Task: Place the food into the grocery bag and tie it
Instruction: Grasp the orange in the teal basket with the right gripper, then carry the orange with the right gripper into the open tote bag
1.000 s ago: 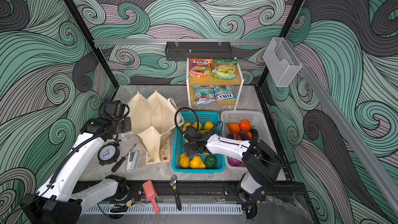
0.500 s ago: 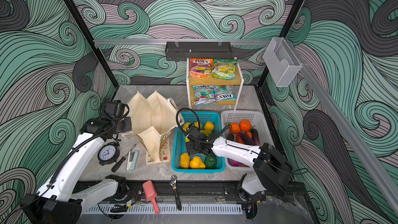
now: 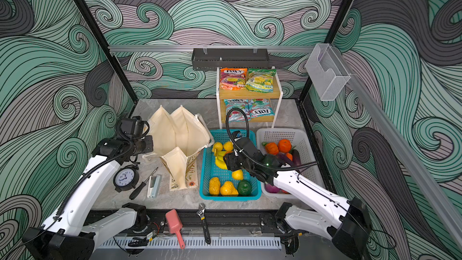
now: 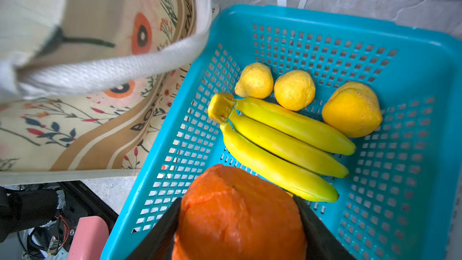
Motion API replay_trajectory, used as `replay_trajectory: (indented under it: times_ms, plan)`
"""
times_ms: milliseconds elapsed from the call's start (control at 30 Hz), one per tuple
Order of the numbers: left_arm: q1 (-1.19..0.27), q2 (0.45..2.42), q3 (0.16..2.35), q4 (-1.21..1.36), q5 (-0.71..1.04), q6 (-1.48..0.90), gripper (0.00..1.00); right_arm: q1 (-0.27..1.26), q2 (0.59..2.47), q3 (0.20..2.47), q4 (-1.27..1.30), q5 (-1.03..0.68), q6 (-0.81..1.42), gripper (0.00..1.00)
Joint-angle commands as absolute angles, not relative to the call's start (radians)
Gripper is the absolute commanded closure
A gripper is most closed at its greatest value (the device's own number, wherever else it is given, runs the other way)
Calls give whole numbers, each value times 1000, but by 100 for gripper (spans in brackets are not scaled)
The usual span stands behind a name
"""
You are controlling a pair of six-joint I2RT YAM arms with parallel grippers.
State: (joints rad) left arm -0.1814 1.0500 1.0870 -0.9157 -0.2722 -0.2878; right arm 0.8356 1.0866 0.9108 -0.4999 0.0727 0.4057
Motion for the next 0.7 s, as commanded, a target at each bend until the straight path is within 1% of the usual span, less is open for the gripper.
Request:
replay_trajectory:
  times_ms: [0, 133, 367, 467, 567, 667]
  plan:
    - [-175, 1028, 1074, -897, -247, -284, 100, 833, 1076, 1037, -531, 63, 312, 40]
    - [-175, 1028, 1072, -900, -265, -284, 100, 833, 1141, 1177, -521, 25, 282, 41]
    - [-175, 1023, 1068, -895, -276, -279, 100, 834, 1338, 1434, -541, -75, 281, 42]
    - [-175, 1023, 1065, -893, -263, -276, 100, 836, 1442, 1543, -567, -151, 277, 44]
    - [-174, 1024, 1063, -888, -247, -272, 100, 846, 1540, 1640, -602, -176, 282, 46]
    - [-175, 1025, 1063, -890, -234, -272, 100, 866, 1623, 1719, -605, -206, 280, 45]
